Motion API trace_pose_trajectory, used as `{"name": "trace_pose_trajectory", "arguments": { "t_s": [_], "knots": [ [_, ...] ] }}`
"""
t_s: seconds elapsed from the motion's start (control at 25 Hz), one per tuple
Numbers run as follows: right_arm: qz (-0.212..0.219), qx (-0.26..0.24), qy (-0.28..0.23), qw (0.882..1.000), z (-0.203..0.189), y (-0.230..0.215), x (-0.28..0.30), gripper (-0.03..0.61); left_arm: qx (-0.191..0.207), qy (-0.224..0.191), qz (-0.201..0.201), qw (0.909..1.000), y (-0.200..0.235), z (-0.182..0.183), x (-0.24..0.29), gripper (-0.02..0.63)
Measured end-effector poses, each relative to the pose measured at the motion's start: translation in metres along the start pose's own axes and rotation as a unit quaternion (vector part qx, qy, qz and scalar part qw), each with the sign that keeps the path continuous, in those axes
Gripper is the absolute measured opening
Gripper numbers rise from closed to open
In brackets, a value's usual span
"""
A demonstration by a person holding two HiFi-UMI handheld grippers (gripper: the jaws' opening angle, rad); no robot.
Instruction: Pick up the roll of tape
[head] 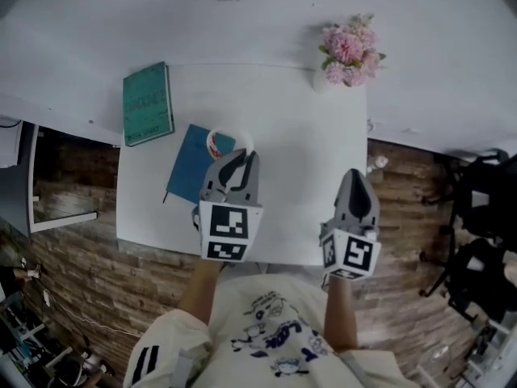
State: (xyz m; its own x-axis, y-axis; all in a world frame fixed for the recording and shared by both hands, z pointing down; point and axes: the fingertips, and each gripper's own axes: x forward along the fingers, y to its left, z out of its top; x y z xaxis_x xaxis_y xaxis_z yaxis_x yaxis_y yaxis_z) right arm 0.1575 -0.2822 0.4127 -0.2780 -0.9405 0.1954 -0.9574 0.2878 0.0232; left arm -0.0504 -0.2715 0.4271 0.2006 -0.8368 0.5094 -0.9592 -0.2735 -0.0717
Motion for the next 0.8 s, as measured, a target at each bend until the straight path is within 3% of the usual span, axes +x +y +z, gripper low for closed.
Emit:
{"name": "trace_pose_trajectory", "arguments": {
  "t_s": [0.24,0.68,0.8],
  "knots": [
    [-0.009,-0.007,-0.030,0.999,0.033,0.009,-0.011,0.005,-0.028,-0.090,0.050,0.9943,0.028,0.034,-0.043,0.037],
    [-0.020,-0.020,-0.082,0.996,0.081,0.019,-0.029,0.005,-0.040,-0.189,0.081,0.9778,0.036,0.076,-0.088,0.037],
    [-0.024,-0.018,-0.087,0.996,0.084,0.018,-0.031,0.005,-0.027,-0.204,0.088,0.9747,0.037,0.081,-0.092,0.037]
  ]
}}
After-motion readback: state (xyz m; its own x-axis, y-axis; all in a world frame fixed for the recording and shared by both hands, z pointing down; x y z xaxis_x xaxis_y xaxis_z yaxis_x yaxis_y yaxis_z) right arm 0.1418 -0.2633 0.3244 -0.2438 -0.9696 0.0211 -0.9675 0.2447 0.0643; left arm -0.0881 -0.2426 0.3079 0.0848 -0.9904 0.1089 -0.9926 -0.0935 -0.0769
